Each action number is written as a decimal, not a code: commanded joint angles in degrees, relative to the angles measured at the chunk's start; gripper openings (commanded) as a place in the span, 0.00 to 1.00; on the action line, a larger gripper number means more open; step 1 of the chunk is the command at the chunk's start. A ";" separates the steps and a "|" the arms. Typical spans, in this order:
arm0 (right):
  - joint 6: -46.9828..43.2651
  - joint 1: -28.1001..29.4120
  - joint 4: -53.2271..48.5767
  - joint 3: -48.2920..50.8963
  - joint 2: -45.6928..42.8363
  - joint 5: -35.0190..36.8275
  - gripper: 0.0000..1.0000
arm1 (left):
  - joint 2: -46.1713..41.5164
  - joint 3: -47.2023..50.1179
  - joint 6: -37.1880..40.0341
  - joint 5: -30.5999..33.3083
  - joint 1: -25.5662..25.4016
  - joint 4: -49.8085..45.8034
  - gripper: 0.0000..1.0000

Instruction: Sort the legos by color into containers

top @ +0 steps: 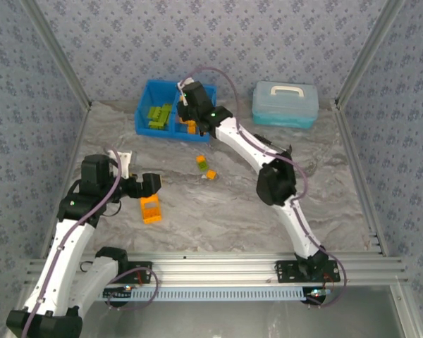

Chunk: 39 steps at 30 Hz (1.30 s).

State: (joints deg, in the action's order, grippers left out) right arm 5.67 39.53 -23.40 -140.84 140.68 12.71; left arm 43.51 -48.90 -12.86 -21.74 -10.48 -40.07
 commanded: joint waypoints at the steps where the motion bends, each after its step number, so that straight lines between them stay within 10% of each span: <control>1: 1.54 -0.28 -9.38 -11.07 8.48 4.93 0.22 | -0.79 -1.28 0.55 2.64 0.50 -1.42 0.99; 14: 1.06 -0.75 -9.01 -10.51 5.41 1.86 0.47 | 0.54 -1.19 -0.99 5.04 0.51 -2.03 0.99; 18: 1.09 -0.68 -13.57 -8.44 -1.94 1.84 0.46 | 2.99 -1.70 -10.93 14.28 -1.13 -4.57 0.99; 23: 2.23 -0.64 -11.31 11.97 -20.42 0.63 0.52 | 6.57 -3.76 -27.86 28.68 -7.04 -15.89 0.98; 28: 3.68 -0.76 -2.22 38.16 -39.53 -3.55 0.89 | 7.68 0.68 -39.38 31.77 -15.31 -16.09 0.98; 39: 11.19 0.54 1.18 65.77 -58.65 -7.19 0.97 | 18.61 9.79 -37.33 28.91 -17.64 0.01 0.99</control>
State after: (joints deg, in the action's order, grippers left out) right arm 13.93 39.40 -22.90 -77.89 84.23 6.68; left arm 60.23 -39.59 -50.63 8.38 -27.59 -46.35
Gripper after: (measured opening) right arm 0.971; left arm 0.993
